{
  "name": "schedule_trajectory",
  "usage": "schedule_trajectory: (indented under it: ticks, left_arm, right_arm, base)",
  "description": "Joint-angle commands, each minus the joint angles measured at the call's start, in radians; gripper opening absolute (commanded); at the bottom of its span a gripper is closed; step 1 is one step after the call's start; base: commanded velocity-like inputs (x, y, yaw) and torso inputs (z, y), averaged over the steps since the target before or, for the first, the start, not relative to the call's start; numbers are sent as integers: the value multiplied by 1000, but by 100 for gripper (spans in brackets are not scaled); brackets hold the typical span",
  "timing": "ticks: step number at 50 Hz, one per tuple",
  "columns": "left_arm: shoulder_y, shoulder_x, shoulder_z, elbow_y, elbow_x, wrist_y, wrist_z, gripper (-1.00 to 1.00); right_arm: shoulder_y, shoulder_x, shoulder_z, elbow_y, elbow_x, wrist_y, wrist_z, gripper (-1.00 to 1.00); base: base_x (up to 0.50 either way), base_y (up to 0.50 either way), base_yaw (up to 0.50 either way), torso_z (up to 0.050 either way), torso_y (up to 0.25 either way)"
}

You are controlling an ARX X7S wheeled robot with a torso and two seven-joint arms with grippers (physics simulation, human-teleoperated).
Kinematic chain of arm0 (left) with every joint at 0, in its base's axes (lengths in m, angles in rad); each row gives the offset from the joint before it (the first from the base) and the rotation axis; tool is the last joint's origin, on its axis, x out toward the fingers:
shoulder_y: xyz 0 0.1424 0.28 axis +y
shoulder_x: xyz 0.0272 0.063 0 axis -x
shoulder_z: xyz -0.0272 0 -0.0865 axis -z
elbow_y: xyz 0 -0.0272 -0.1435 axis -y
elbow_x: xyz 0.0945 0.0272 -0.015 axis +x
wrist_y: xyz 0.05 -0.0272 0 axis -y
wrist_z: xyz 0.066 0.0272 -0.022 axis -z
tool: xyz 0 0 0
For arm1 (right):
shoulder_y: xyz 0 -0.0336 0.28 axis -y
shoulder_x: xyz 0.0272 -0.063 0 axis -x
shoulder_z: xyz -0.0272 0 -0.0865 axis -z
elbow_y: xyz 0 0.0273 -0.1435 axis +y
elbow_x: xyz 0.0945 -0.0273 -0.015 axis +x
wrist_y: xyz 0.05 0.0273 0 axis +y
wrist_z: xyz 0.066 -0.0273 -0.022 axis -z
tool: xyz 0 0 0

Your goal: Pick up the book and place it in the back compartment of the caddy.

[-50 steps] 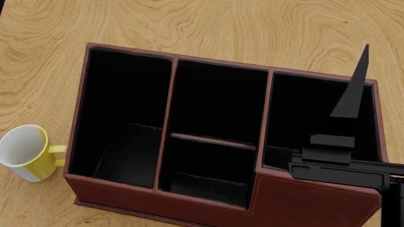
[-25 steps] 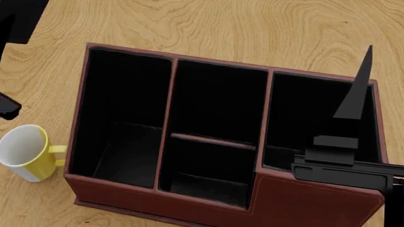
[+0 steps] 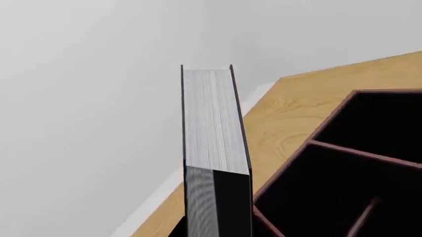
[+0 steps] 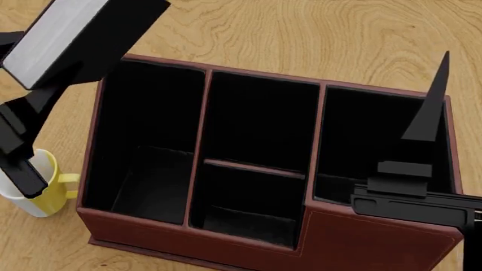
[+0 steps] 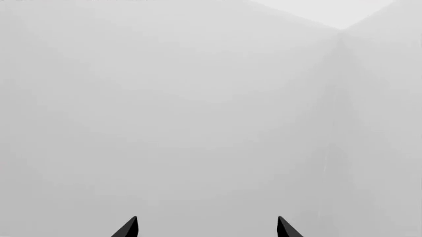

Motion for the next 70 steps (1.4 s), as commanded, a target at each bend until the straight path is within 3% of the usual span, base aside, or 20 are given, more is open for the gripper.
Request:
schedule_trajectory:
  ticks: [1,26,28,38,43,70]
  left_arm:
    - [-1,-14,12,0,39,99,89,-100]
    - [-33,3,129,-120,150,275,359,-100]
    - [-15,4,106,-125,136,366,395,-100]
    - [-45,32,170,-192,216,444,501,-100]
    - [-79,78,208,-269,282,559,587,-100]
    - [-161,127,306,-352,386,692,758,-100]
  right_arm:
    - [13,12,3,-12,16,9,12,100]
    - [1,33,-1,-32,21,11,37,100]
    - [-7,37,2,-32,19,4,39,100]
    - [-21,54,5,-39,20,-5,52,100]
    - [-39,59,4,-34,9,-20,55,100]
    - [-58,64,2,-17,0,-47,52,100]
  base:
    - [0,0,0,0,0]
    - [0,0,0,0,1]
    - [0,0,0,0,5]
    - [0,0,0,0,1]
    - [0,0,0,0,2]
    - [0,0,0,0,1]
